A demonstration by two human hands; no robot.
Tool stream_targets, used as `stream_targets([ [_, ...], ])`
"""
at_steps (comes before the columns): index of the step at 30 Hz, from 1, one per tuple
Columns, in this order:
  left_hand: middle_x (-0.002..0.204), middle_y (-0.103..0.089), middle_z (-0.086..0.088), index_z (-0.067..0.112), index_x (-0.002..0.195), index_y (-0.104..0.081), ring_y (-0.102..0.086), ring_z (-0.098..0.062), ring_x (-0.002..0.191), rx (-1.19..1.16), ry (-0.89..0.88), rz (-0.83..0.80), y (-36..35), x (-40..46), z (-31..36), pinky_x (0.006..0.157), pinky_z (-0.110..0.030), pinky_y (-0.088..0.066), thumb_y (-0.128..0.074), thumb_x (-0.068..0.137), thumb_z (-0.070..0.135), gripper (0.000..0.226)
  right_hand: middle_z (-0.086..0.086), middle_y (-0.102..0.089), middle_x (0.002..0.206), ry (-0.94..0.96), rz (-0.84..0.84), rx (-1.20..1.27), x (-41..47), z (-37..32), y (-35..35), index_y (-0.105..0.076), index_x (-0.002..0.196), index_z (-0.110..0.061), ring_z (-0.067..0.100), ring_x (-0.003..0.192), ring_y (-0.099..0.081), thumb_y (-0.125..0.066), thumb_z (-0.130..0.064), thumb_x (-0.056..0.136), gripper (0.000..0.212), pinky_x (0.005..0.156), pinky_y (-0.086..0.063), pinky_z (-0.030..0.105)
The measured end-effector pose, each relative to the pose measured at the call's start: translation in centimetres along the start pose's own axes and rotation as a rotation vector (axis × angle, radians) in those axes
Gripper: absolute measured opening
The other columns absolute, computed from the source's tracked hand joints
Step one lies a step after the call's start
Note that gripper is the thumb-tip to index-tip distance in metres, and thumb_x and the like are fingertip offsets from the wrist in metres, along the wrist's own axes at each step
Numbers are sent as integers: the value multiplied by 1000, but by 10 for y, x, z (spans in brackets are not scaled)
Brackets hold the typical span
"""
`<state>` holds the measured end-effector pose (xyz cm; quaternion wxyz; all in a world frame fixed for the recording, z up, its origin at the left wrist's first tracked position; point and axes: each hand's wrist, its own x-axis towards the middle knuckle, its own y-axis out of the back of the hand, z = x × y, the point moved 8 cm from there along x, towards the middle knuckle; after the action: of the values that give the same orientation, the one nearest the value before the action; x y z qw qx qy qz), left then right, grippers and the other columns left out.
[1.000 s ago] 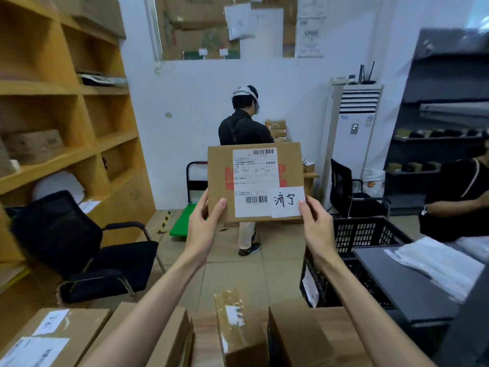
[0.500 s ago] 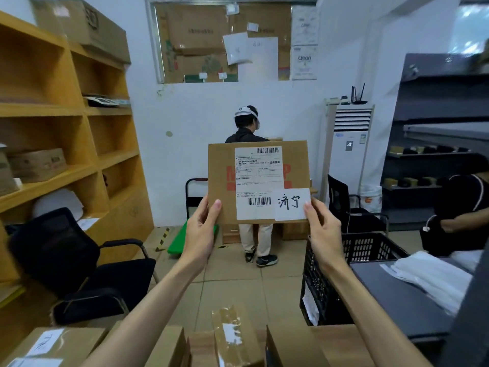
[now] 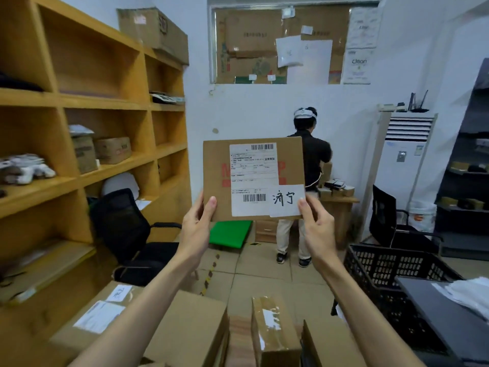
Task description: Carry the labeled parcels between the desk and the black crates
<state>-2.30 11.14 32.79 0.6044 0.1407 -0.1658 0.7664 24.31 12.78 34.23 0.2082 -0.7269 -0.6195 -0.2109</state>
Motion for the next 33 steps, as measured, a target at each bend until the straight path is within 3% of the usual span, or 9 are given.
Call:
stream_targets([
  [6, 122, -70, 19, 34, 146, -49, -66, 1, 111, 135, -43, 235, 142, -39, 50, 93, -21, -55, -50, 105, 39, 42, -17, -71, 108, -39, -181, 160, -31, -24, -133, -65, 119, -27, -6, 101, -65, -52, -17, 103, 22, 84, -52, 15],
  [8, 112, -69, 25, 41, 138, -47, -67, 7, 103, 158, -44, 312, 192, -63, 69, 82, -17, -56, -51, 104, 39, 34, -16, -69, 114, -44, -247, 207, -50, -36, -183, -63, 130, -20, -8, 106, -62, -53, -22, 103, 29, 93, -50, 16],
  [11, 121, -67, 22, 34, 147, -47, -65, 6, 107, 222, -53, 443, 268, -105, 102, 86, -18, -56, -52, 102, 43, 46, -20, -64, 110, -62, -350, 305, -88, -63, -256, -54, 135, -21, -22, 95, -58, -52, -21, 103, 31, 80, -45, 2],
  [13, 126, -69, 15, 31, 148, -48, -67, -3, 113, 251, -64, 531, 317, -138, 122, 95, -32, -57, -54, 102, 44, 49, -14, -68, 112, -69, -447, 348, -119, -81, -304, -58, 130, -21, -14, 97, -62, -51, -23, 104, 28, 77, -48, 6],
  [16, 117, -71, 20, 32, 143, -51, -68, 1, 107, 286, -99, 675, 381, -197, 155, 82, -18, -57, -52, 104, 36, 39, -9, -70, 114, -56, -562, 405, -168, -111, -374, -61, 132, -17, -6, 101, -64, -50, -24, 104, 31, 78, -52, 14],
  [20, 115, -70, 27, 38, 140, -50, -65, 4, 111, 374, -126, 887, 461, -293, 196, 89, -14, -54, -52, 104, 37, 37, -15, -70, 112, -51, -751, 519, -253, -160, -460, -61, 133, -17, -3, 105, -64, -50, -25, 104, 32, 79, -53, 14],
  [26, 130, -68, 17, 31, 150, -48, -63, -4, 121, 536, -156, 1214, 531, -451, 267, 104, -32, -52, -52, 104, 39, 47, -12, -71, 117, -46, -1071, 708, -390, -244, -563, -62, 133, -17, 5, 112, -64, -50, -27, 104, 33, 91, -52, 22],
  [30, 122, -71, 21, 26, 147, -52, -65, 4, 112, 673, -210, 1444, 539, -554, 320, 87, -13, -52, -49, 106, 29, 41, -24, -72, 108, -69, -1308, 856, -490, -313, -604, -65, 123, -25, -6, 106, -64, -52, -23, 104, 23, 85, -50, 14],
  [33, 128, -69, 18, 26, 147, -52, -63, 3, 118, 804, -223, 1612, 530, -622, 358, 95, -14, -50, -49, 106, 27, 41, -18, -71, 116, -75, -1465, 988, -560, -365, -615, -65, 127, -21, -4, 111, -62, -53, -26, 103, 27, 88, -51, 15],
])
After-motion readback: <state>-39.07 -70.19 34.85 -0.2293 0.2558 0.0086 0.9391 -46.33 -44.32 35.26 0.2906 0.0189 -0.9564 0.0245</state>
